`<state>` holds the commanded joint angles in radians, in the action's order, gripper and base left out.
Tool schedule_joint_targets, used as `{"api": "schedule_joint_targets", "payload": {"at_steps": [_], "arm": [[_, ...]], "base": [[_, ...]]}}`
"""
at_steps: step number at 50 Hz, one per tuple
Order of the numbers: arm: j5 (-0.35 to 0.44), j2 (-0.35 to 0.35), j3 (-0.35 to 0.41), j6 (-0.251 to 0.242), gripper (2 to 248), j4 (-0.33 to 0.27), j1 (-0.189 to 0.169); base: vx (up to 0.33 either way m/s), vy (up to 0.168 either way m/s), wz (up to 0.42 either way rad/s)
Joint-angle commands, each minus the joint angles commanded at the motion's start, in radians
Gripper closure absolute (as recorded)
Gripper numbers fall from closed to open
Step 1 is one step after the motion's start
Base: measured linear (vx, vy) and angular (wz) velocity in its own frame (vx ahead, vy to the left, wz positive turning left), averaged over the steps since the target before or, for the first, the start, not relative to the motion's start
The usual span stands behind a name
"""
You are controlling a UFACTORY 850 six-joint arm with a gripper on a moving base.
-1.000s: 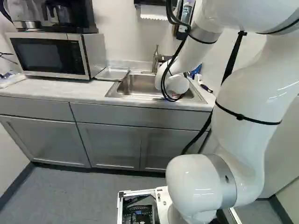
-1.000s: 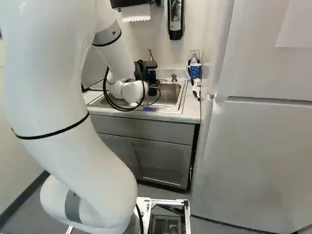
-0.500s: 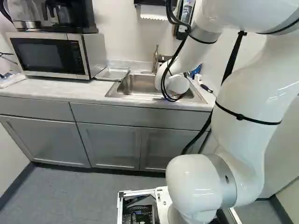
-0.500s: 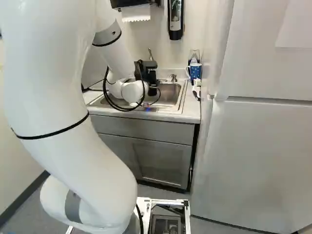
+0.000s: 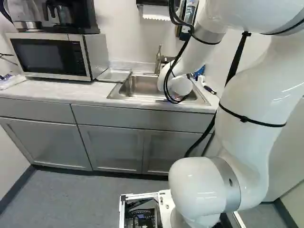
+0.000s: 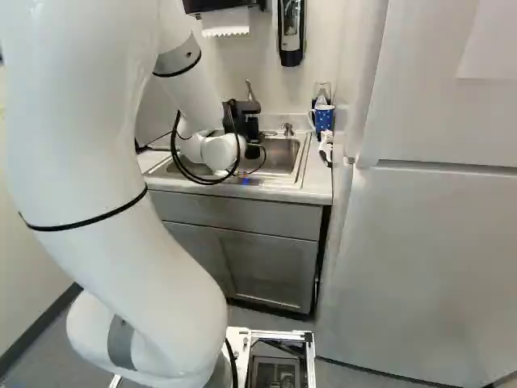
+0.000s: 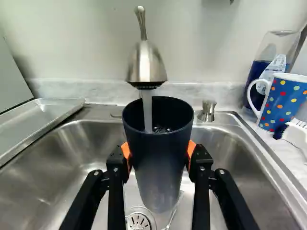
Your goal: Rinse the cup and place it in the tray
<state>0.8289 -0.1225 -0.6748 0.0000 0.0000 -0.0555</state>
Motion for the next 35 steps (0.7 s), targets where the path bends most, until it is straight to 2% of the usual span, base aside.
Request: {"api": "schedule_joint_targets", "payload": {"at_steps": [35], "arm": [[0.0, 0.0, 0.0, 0.0, 125, 0.0, 0.0]], "base": [[0.0, 0.0, 0.0]]}}
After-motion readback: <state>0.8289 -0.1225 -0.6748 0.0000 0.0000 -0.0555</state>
